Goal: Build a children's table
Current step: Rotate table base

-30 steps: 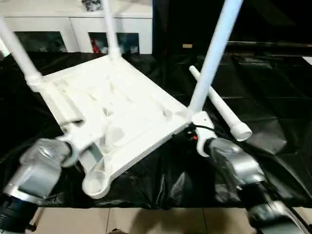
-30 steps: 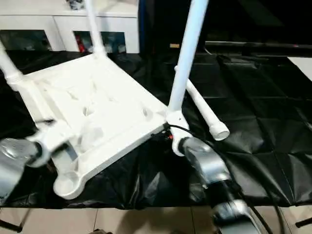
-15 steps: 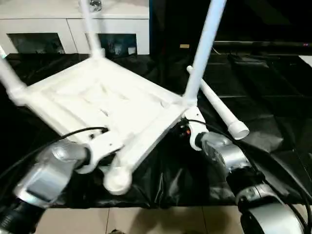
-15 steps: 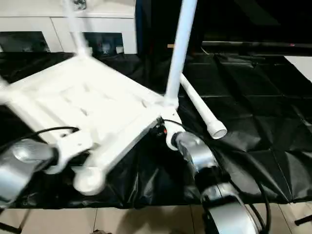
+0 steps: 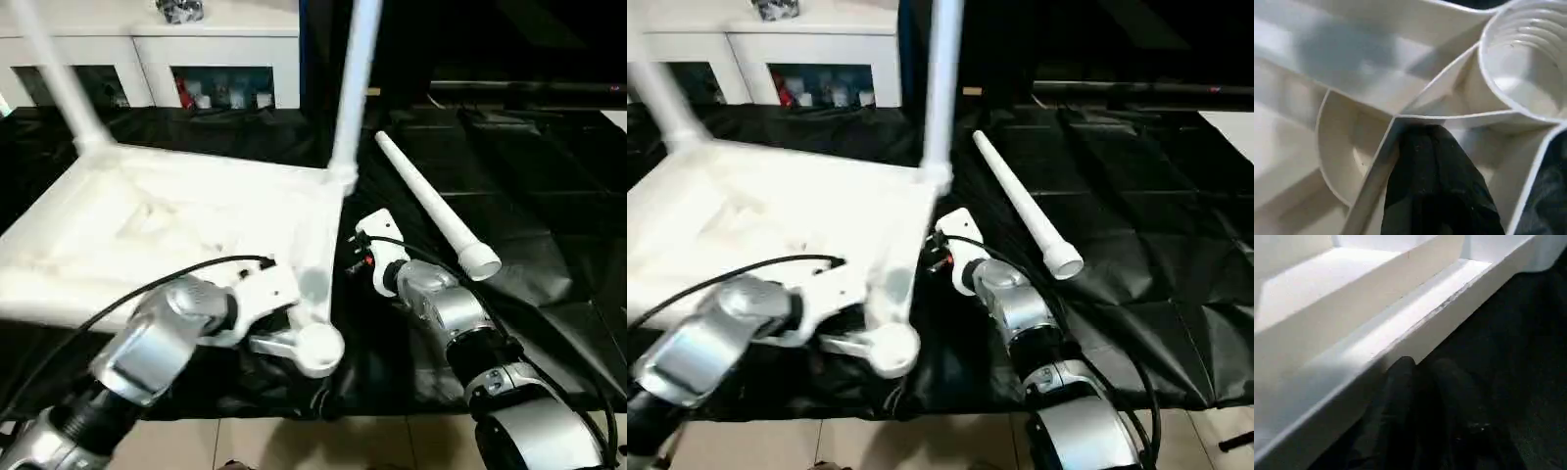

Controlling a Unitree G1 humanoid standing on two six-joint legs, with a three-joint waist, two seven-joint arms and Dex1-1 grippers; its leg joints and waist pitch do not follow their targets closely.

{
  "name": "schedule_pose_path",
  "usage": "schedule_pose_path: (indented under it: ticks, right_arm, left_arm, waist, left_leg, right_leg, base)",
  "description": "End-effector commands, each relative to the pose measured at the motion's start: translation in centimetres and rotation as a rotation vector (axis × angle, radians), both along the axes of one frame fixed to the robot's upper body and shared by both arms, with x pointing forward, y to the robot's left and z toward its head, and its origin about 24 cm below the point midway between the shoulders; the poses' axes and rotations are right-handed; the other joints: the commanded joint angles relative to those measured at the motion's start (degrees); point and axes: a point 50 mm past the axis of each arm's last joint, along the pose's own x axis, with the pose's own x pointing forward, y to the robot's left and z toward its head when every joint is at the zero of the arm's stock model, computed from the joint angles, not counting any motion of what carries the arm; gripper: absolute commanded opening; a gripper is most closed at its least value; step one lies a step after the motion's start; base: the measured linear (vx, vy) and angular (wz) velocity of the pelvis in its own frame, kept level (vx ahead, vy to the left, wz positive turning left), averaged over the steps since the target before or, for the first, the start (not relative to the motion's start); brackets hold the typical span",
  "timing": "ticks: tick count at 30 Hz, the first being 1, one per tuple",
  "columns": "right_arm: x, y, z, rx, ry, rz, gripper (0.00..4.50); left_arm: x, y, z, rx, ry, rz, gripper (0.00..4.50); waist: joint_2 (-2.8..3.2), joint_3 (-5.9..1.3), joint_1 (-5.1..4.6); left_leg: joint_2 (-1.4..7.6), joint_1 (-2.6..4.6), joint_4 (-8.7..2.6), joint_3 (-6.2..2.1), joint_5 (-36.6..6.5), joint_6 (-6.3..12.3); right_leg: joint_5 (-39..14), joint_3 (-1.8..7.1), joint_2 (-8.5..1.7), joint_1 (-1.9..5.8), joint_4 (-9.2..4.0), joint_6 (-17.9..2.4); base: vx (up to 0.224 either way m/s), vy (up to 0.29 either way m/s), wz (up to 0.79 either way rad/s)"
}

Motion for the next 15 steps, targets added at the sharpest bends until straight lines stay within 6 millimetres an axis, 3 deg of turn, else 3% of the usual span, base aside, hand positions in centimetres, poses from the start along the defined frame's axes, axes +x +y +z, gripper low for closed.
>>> schedule_pose_path:
  ticks: [1, 4, 9, 15]
  right_arm:
    - [0.1, 1.8, 1.0, 0.033, -0.028, 0.071, 0.46]
    - [0.3, 1.6, 1.2, 0.029, -0.047, 0.055, 0.12]
    - [1.2, -0.2, 2.1, 0.023, -0.12, -0.062, 0.12]
    - [1.3, -2.8, 3.0, 0.037, -0.166, -0.133, 0.12]
  left_arm:
    - [0.5, -0.9, 0.1, -0.018, -0.035, -0.016, 0.0]
    - [1.7, -0.7, 0.1, -0.008, -0.102, 0.048, 0.0]
    - [3.6, 0.9, -0.2, 0.047, -0.197, 0.154, 0.0]
    - [5.3, 2.3, 0.0, 0.059, -0.286, 0.255, 0.0]
  waist:
    - [1.12, -4.11, 0.15]
    - [0.95, -4.13, 0.19]
    - [0.66, -4.09, 0.21]
    - [0.55, -4.17, 0.53]
  left_leg:
    - [0.59, 1.15, -3.98, 0.08, -14.7, -1.17]
    - [0.48, 1.07, -3.92, 0.13, -14.2, -0.85]
    - [0.49, 1.03, -4.0, 0.05, -15.2, -1.02]
    - [0.49, 1.09, -3.92, 0.09, -14.2, -0.89]
  right_leg:
    - [-5.1, 0.63, -1.18, 2.68, -3.36, -15.2]
    - [-4.8, 0.6, -1.08, 2.71, -3.37, -15.0]
    - [-8.0, 0.65, -1.3, 2.64, -3.67, -14.0]
    - [-7.2, 0.64, -1.12, 2.63, -3.63, -13.0]
  base:
    - [0.0, 0.0, 0.0]
    - [0.0, 0.0, 0.0]
    - [0.0, 0.0, 0.0]
    - [0.0, 0.0, 0.0]
